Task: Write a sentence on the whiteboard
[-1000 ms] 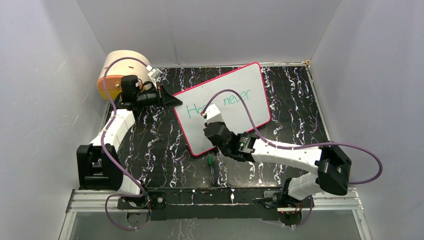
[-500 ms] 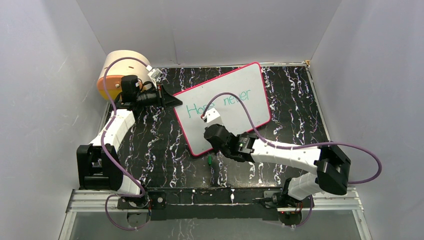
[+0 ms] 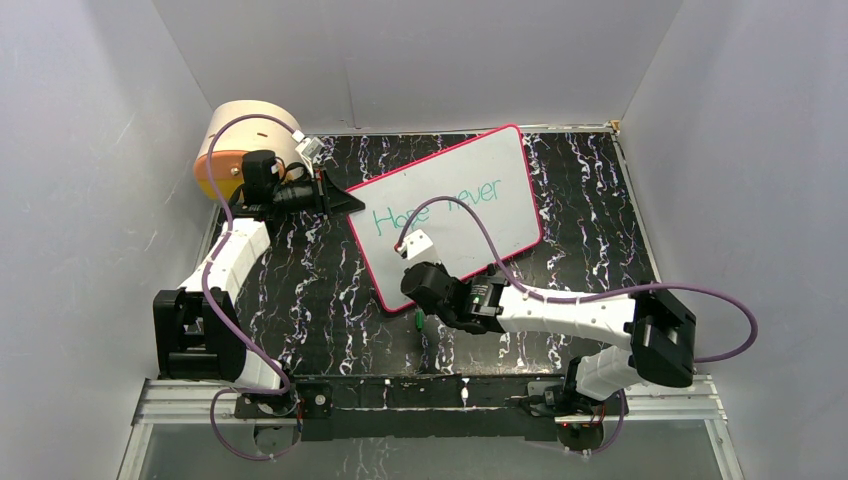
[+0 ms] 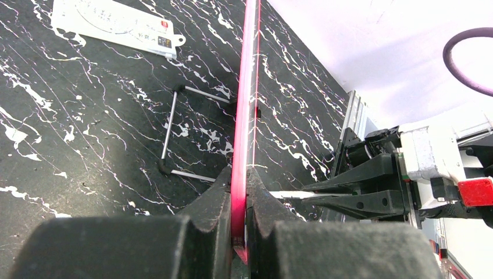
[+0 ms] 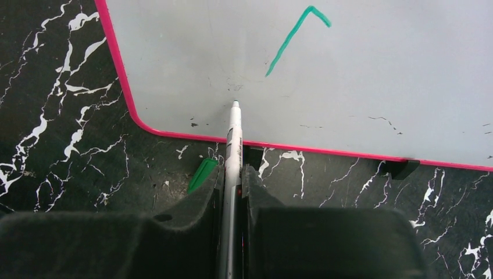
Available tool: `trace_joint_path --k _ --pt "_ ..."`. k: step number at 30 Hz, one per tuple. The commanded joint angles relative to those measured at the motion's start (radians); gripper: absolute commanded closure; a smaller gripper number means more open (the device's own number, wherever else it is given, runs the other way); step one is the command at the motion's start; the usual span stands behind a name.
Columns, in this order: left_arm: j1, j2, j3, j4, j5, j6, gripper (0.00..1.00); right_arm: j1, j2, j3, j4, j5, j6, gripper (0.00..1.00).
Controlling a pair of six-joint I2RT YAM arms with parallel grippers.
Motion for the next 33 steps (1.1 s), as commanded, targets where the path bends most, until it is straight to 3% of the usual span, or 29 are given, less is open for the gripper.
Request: trace_joint_path --k 1,7,33 --pt "-0.034 0.032 -0.037 -0.083 -0.163 0.104 1.00 0.006 -0.070 0.007 0.067 0.088 0.010 1.00" --pt "-0.034 0.032 -0.037 -0.083 -0.164 0.102 1.00 0.006 -0.071 -0.009 0.095 0.156 0.007 1.00" --pt "-0.034 0.032 -0.036 -0.083 -0.160 0.100 1.00 -0.018 0.002 0.004 0.213 0.160 -0.034 1.00"
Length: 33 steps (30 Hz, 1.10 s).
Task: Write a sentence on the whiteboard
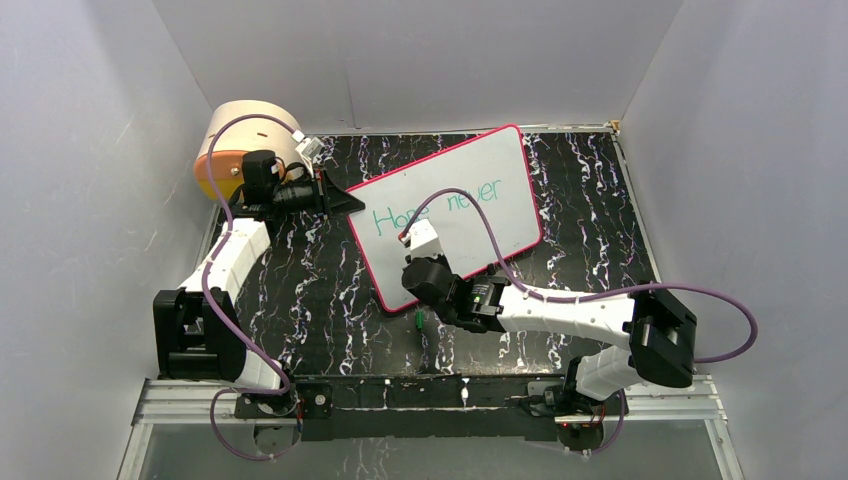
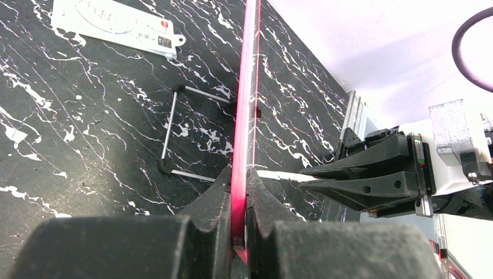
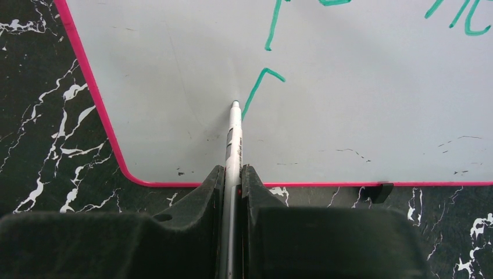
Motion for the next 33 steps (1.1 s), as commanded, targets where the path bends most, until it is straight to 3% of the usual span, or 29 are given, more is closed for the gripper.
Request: trace_joint_path --k 1,33 --pt "-0.034 0.032 -0.036 -0.083 -0.160 0.101 1.00 -0.008 0.005 0.019 0.070 0.019 -0.010 1.00" --pt "-0.034 0.031 -0.039 -0.083 -0.164 0.102 1.00 -0.057 -0.028 0.000 -0.028 0.073 0.040 1.00"
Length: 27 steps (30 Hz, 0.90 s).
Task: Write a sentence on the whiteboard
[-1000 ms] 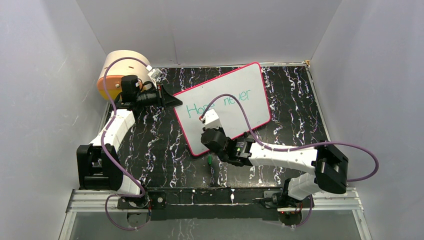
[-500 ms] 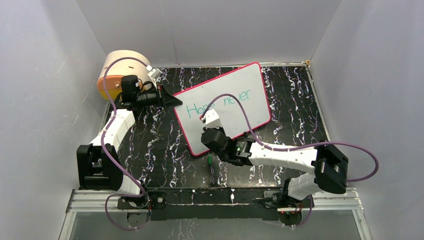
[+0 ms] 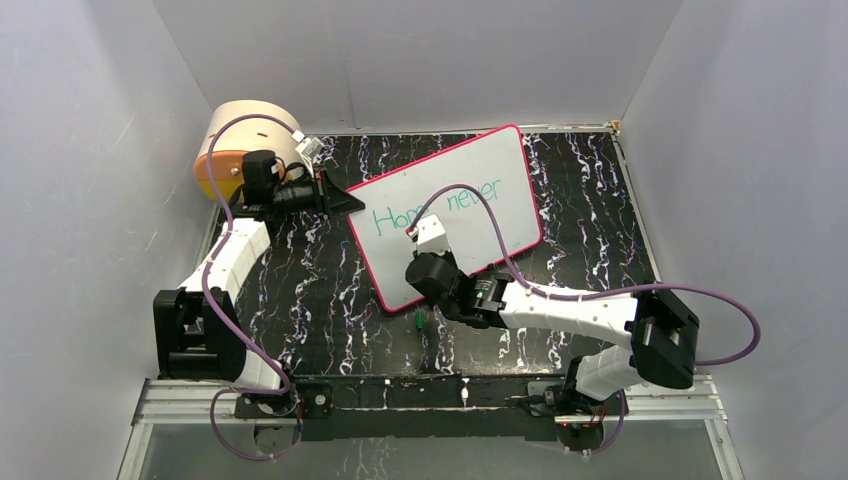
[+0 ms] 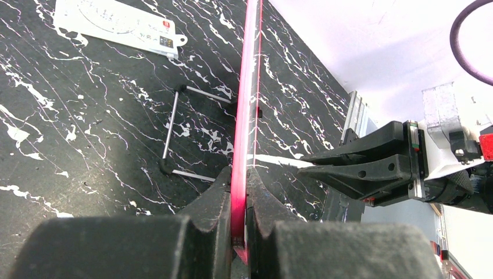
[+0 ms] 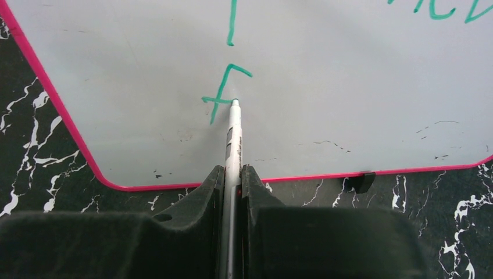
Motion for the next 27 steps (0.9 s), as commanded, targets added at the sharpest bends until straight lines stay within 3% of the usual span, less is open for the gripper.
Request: trace_joint_path --k 1,13,27 --pt "-0.034 0.031 -0.040 -0.083 -0.160 0.102 1.00 -0.028 -0.024 0.000 0.011 0.052 0.011 1.00" --pt "-0.034 0.030 -0.039 -0.083 -0.170 0.102 1.00 -0.031 -0.128 -0.044 0.074 -0.012 -0.042 1.00" --pt "-0.036 0.034 -0.037 -0.083 -0.169 0.101 1.00 -0.049 -0.129 -0.067 0.060 -0.019 -0.026 1.00"
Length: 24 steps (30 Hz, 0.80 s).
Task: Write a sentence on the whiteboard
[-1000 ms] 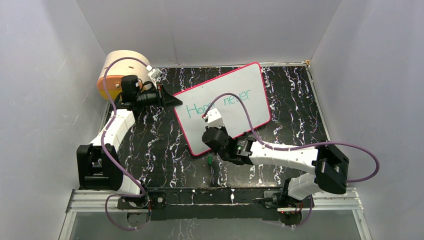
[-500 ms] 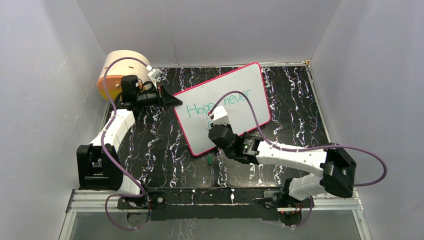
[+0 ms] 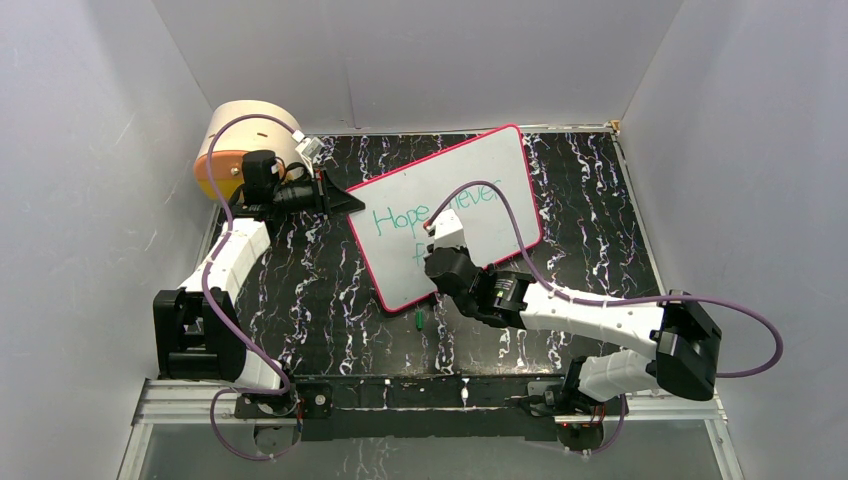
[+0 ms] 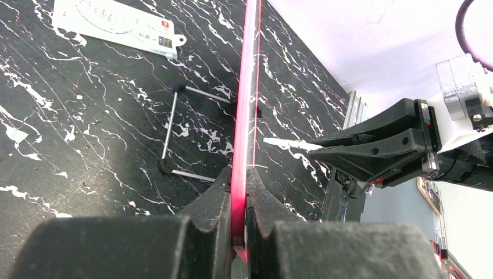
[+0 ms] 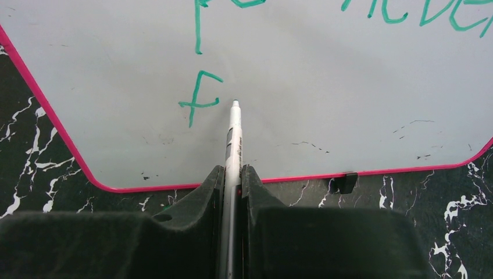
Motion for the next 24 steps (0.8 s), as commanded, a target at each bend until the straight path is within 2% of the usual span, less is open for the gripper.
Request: trace_joint_path --k 1,24 --pt "-0.037 0.034 -0.038 -0.083 -0.172 0.101 1.00 -0.004 -0.009 0.002 0.033 0.012 0.002 1.00" --pt "-0.039 0.034 -0.038 -0.083 -0.169 0.102 1.00 -0.027 0.060 0.011 0.085 0.035 -0.009 1.00"
